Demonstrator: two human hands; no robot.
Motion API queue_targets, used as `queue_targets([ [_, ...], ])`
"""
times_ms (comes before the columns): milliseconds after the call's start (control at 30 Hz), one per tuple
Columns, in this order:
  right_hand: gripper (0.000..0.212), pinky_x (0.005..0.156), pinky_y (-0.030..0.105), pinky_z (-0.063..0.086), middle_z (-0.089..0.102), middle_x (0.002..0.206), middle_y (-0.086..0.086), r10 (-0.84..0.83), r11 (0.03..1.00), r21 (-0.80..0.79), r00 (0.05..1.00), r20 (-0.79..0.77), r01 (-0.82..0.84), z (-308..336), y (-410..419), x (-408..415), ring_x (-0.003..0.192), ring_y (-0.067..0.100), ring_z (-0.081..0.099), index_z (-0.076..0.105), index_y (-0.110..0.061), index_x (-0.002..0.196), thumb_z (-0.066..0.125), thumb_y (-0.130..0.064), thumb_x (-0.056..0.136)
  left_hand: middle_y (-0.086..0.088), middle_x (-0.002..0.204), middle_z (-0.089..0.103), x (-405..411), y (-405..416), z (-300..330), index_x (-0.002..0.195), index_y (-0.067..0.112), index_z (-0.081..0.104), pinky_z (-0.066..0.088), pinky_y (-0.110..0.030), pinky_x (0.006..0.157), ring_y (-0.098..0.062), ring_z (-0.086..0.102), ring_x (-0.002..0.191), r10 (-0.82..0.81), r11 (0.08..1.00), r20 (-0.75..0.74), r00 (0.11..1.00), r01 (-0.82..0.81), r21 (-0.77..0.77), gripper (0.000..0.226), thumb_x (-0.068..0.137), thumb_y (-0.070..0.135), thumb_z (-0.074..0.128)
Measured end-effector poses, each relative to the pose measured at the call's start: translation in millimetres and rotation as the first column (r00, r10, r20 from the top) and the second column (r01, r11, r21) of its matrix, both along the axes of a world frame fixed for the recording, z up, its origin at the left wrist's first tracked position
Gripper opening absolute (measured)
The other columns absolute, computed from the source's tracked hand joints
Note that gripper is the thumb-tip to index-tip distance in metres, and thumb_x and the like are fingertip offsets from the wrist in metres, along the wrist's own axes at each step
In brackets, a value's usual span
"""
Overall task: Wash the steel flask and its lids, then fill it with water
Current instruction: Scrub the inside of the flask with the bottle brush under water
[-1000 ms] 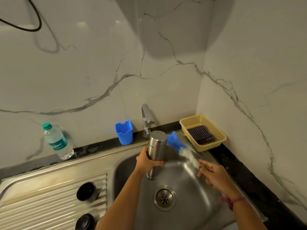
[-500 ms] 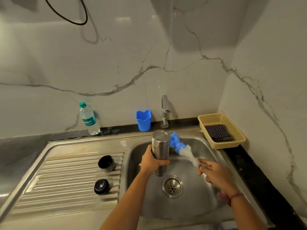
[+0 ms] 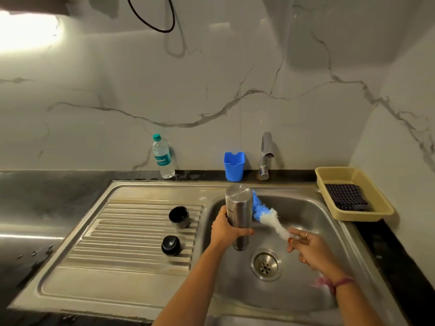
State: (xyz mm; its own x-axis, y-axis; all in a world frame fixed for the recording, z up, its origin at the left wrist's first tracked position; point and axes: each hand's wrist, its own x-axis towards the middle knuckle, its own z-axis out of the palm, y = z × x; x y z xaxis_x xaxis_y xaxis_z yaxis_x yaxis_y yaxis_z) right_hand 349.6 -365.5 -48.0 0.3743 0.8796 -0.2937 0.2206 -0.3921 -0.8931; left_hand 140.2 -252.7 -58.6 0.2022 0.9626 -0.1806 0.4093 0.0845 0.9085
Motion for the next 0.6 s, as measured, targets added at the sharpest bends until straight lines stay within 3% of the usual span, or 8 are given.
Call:
queue_targets([
  [200, 0.035, 0.033, 0.017, 0.026, 0.073, 0.073, 0.007, -0.006, 1.0, 0.001, 1.0, -0.027, 0.006, 0, 8, -18, 0.041, 0.01, 0.035, 0.057, -0.019, 0.127, 0.057, -0.008, 0.094, 0.008, 0.12, 0.061, -18, 5, 5, 0.119, 0.035, 0.046, 0.053, -0.042, 0.099, -0.016, 0.059, 0.112, 0.043, 0.998, 0.079, 0.996, -0.04, -0.043, 0.083, 0.053, 0.025, 0.096],
  [333, 0.035, 0.033, 0.017, 0.026, 0.073, 0.073, 0.007, -0.038, 0.999, 0.005, 0.999, -0.022, 0.038, 0, 11, -33, 0.041, 0.011, 0.037, 0.058, -0.019, 0.127, 0.058, -0.009, 0.093, 0.006, 0.118, 0.062, -36, 10, 11, 0.123, 0.027, 0.046, 0.053, -0.026, 0.083, -0.014, 0.061, 0.109, 0.048, 0.996, 0.181, 0.982, -0.034, -0.08, 0.084, 0.055, 0.021, 0.096],
  [500, 0.034, 0.034, 0.015, 0.029, 0.072, 0.081, 0.013, -0.098, 0.995, 0.002, 0.994, -0.041, 0.098, 1, 12, -59, 0.04, 0.008, 0.044, 0.058, -0.014, 0.128, 0.057, -0.009, 0.094, 0.006, 0.119, 0.063, -61, 20, 28, 0.125, 0.028, 0.047, 0.054, -0.034, 0.094, -0.013, 0.062, 0.11, 0.033, 0.998, 0.239, 0.97, -0.019, -0.062, 0.088, 0.053, 0.024, 0.096],
  [600, 0.035, 0.034, 0.011, 0.03, 0.071, 0.085, 0.017, -0.13, 0.991, -0.004, 0.99, -0.046, 0.13, -2, 12, -81, 0.036, -0.002, 0.046, 0.056, -0.014, 0.129, 0.056, -0.009, 0.094, 0.004, 0.119, 0.063, -81, 28, 48, 0.129, 0.022, 0.045, 0.055, -0.029, 0.088, -0.012, 0.062, 0.108, 0.032, 0.999, 0.269, 0.963, -0.022, -0.04, 0.089, 0.055, 0.022, 0.095],
])
